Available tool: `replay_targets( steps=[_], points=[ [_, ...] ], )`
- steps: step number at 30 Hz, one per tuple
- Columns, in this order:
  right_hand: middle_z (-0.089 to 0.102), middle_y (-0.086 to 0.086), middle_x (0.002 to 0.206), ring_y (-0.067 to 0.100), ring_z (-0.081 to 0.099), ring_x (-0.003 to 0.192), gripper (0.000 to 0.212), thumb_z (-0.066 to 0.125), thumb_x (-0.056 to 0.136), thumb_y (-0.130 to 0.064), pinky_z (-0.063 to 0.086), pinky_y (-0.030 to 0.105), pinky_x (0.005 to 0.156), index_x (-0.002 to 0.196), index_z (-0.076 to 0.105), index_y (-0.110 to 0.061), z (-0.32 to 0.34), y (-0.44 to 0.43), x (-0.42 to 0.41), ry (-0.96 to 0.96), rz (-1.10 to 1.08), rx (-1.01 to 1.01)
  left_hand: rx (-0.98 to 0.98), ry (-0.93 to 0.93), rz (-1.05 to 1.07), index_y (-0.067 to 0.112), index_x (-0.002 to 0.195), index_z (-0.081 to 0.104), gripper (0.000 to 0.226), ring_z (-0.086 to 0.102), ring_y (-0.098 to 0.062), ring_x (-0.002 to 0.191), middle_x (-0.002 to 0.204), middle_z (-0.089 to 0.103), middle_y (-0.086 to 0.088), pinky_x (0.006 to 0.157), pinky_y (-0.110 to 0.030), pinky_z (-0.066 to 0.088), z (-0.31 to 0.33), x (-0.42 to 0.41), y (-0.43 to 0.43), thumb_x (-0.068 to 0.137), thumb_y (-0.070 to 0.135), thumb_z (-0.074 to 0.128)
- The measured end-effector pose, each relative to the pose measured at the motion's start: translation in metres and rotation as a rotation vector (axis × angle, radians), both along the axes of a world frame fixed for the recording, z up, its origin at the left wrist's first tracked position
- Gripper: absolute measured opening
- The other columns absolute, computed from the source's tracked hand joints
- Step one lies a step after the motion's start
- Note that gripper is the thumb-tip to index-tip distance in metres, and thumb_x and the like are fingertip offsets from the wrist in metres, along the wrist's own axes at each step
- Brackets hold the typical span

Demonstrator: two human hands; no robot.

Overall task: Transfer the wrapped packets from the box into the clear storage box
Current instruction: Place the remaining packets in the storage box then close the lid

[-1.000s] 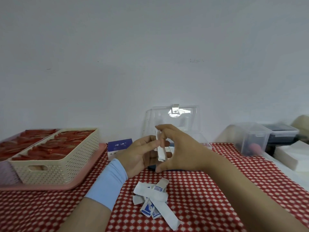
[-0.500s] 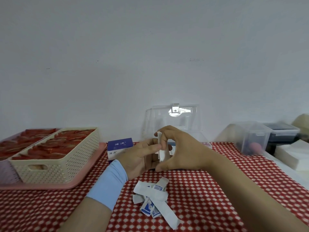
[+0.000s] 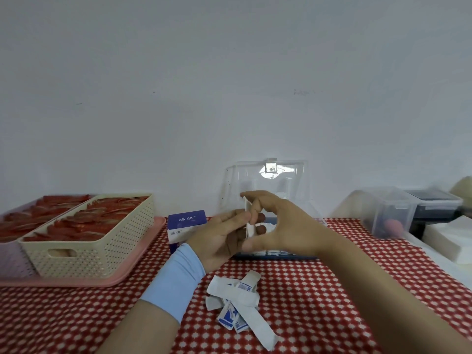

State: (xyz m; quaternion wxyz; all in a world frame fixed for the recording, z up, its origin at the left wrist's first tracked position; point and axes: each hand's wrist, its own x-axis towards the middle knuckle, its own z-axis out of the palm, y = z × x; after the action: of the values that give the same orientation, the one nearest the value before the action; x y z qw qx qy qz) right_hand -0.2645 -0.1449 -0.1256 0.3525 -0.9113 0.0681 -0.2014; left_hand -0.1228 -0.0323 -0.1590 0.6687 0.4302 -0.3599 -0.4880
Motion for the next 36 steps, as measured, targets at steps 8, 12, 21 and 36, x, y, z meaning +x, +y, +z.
replay_targets(
  steps=[8, 12, 21, 36],
  points=[
    [0.075, -0.006, 0.078, 0.004, 0.064, 0.065, 0.022, 0.072, 0.087, -0.039, 0.048, 0.017, 0.058, 0.082, 0.077, -0.019, 0.006, -0.005, 0.005, -0.068, -0.264, 0.228, 0.214, -1.098, 0.408, 0.025, 0.088, 0.07, 0.01, 0.072, -0.008, 0.084, 0.086, 0.075, 0.009, 0.083, -0.032, 0.059, 0.017, -0.007, -0.004, 0.082, 0.027, 0.078],
    [0.073, -0.005, 0.066, 0.004, 0.062, 0.056, 0.017, 0.073, 0.089, -0.027, 0.039, 0.011, 0.043, 0.078, 0.077, -0.015, 0.003, -0.015, 0.003, -0.064, -0.303, 0.218, 0.213, -1.129, 0.463, 0.026, 0.085, 0.069, 0.012, 0.07, -0.008, 0.077, 0.081, 0.072, 0.009, 0.076, -0.024, 0.057, 0.016, -0.015, -0.008, 0.081, 0.031, 0.079],
    [0.074, -0.001, 0.069, 0.004, 0.058, 0.051, 0.009, 0.074, 0.089, -0.02, 0.049, 0.019, 0.056, 0.083, 0.077, -0.013, 0.028, -0.048, -0.002, 0.032, -0.274, 0.179, 0.252, -0.873, 0.391, 0.014, 0.094, 0.064, 0.013, 0.072, -0.015, 0.075, 0.089, 0.075, -0.007, 0.059, -0.025, 0.059, 0.033, -0.01, -0.032, 0.086, 0.013, 0.074],
    [0.071, -0.003, 0.076, 0.01, 0.06, 0.047, 0.009, 0.067, 0.091, -0.016, 0.047, 0.024, 0.057, 0.083, 0.071, -0.018, 0.052, -0.159, 0.025, 0.514, -0.28, -0.284, 0.515, -1.429, 0.006, 0.019, 0.109, 0.07, 0.023, 0.063, -0.02, 0.101, 0.107, 0.07, 0.002, 0.09, -0.03, 0.049, 0.053, 0.011, -0.117, 0.097, 0.024, 0.052]
  ],
)
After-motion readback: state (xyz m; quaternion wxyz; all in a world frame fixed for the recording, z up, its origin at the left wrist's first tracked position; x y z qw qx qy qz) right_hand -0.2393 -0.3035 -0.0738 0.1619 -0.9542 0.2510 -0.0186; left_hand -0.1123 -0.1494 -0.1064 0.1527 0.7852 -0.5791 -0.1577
